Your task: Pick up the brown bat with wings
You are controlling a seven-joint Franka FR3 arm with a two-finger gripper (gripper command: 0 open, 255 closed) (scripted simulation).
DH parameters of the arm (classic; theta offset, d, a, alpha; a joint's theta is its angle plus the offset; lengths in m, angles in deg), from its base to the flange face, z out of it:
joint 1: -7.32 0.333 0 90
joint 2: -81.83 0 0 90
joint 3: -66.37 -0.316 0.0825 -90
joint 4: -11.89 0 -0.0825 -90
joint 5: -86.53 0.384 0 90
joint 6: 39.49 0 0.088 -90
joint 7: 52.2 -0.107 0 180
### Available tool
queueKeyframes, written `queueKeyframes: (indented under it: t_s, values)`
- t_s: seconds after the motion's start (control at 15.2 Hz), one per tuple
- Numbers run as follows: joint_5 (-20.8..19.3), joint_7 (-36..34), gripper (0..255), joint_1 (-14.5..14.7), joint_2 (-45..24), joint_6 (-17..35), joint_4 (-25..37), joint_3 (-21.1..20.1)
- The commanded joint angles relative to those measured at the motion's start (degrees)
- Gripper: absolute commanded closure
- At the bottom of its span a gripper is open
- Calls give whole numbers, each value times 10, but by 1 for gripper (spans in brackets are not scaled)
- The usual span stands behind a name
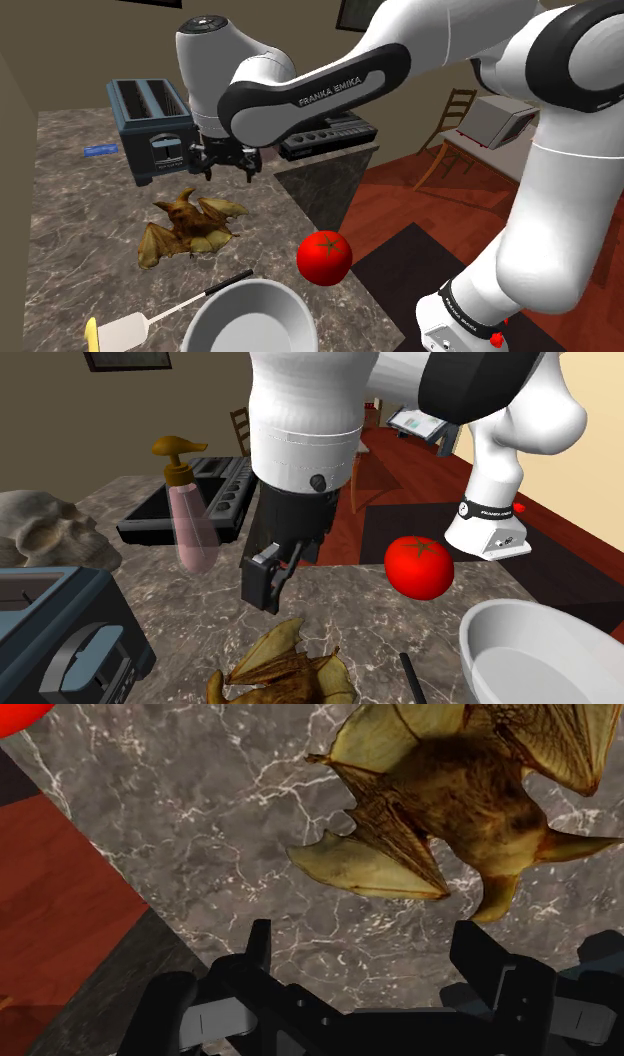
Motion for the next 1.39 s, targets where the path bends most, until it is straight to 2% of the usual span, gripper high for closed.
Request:
queueKeyframes:
  t_s: [0.0,0.33,0.59,1.25,1.32]
  values:
    - [-26,-30,0,29,-54,-13,56,14]
    - [-64,-70,0,102,-183,-58,220,51]
    - [-79,-75,0,165,-301,-110,399,80]
    - [-89,-87,0,166,-327,-74,388,88]
    - [-89,-87,255,166,-327,-74,387,88]
